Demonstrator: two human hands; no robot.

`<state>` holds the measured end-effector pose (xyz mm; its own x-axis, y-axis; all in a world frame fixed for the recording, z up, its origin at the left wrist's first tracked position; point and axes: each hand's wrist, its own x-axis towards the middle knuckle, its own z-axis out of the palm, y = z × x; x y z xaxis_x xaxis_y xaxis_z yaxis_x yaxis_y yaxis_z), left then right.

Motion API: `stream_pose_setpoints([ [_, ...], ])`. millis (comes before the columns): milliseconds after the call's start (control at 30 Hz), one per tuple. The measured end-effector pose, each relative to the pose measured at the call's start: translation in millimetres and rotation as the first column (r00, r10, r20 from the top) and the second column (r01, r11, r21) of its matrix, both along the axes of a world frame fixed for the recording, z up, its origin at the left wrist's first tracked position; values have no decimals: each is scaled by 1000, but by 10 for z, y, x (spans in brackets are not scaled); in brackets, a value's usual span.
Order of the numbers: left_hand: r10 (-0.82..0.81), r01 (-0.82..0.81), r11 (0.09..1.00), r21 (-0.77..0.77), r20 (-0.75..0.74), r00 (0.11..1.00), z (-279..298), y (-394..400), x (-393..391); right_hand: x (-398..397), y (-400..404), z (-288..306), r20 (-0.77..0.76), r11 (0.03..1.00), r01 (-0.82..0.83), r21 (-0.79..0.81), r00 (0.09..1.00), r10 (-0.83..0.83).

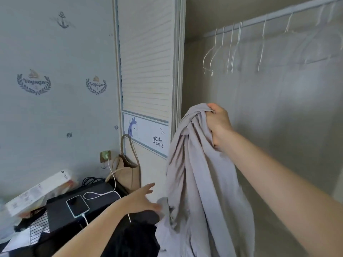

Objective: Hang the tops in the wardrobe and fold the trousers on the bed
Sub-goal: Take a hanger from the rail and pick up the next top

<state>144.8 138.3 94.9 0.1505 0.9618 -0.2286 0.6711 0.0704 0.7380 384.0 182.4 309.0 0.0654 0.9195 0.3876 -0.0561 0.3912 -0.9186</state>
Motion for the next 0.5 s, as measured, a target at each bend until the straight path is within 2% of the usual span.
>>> stream_pose_setpoints([
  [33,-28,27,1000,6,119,993,35,31,57,8,11,-7,4,1000,-3,7,1000,3],
  [67,-93,91,996,18,168,981,100,58,122,5,17,-9,-9,1000,-5,13,1000,5],
  [133,-237,234,971,37,202,950,231,98,315,-3,22,6,-58,1000,-7,10,998,7],
  [167,-251,249,968,37,197,948,258,103,393,-14,24,20,-71,1000,-5,8,997,5],
  [200,-226,220,974,55,165,960,241,126,446,-3,32,29,-75,1000,4,11,997,-4],
  [267,-118,120,982,146,-20,993,180,181,458,66,73,63,-82,999,42,29,996,-40],
  [333,-4,25,989,147,-147,989,148,226,320,204,147,100,-79,988,149,48,986,-145],
  [400,85,-72,989,128,-106,991,196,213,103,390,250,104,-20,947,312,82,950,-311],
  [500,184,-201,962,182,110,977,441,130,-186,638,376,-23,106,885,465,40,878,-466],
])
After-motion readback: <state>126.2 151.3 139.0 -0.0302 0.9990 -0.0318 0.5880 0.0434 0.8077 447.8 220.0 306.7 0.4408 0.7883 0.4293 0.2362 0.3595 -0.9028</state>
